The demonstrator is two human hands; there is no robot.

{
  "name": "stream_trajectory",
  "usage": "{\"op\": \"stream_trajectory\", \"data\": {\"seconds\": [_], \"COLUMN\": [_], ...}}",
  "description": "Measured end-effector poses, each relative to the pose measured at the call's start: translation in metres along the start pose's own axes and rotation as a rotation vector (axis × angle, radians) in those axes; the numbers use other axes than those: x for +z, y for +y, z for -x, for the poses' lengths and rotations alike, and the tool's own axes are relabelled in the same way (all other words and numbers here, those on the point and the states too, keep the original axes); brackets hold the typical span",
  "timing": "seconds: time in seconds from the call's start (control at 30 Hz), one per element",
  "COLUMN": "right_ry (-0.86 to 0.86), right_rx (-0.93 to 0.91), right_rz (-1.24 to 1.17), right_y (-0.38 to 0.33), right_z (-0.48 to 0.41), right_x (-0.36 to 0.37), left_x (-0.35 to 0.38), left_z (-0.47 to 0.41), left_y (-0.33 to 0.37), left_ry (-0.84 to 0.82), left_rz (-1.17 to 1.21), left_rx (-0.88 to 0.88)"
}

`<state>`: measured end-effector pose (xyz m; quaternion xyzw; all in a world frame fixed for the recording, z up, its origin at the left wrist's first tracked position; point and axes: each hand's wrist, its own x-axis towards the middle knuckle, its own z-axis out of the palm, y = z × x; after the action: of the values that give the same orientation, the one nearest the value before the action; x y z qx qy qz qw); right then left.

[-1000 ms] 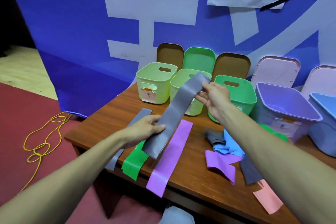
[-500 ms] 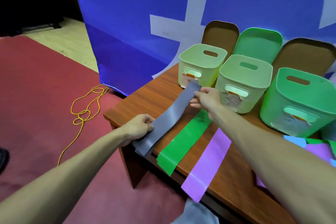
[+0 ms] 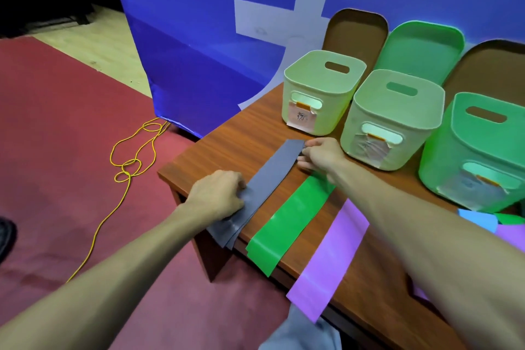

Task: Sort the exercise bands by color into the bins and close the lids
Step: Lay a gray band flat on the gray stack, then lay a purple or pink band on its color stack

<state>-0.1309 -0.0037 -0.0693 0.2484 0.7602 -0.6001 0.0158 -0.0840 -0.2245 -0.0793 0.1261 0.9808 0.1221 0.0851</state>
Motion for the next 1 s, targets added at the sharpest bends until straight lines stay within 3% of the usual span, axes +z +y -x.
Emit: {"op": "stream_trajectory", "data": {"seconds": [0.2,0.43,0.7,0.83,1.0], "right_ry": [-0.031,-0.102,-0.129,-0.277,-0.264], "right_rx": [-0.140,-0.432,-0.339,-0.237,-0.183], "right_rz": [0.231,0.803,1.070,1.088,1.161], "right_y": [-0.005,-0.002,0.040,0.067,0.095], "right_z": [0.022,0.073,0.122,0.147,0.163], "right_x": [-0.031,-0.095,-0.187,-0.207,-0.217], "left_x": [-0.006,0.007,0.044,0.061,0.070], "left_z": [0.001,0.011,0.031,0.048,0.056], "left_y": [0.022,0.096,0.182,0.215,0.236], "left_ry": [0.069,0.075,-0.127,-0.266,-0.255], "left_rz": [-0.167,0.147,0.348,0.307,0.300], "left_rx": [0.167,0.396,0.580,0.678,0.621]}}
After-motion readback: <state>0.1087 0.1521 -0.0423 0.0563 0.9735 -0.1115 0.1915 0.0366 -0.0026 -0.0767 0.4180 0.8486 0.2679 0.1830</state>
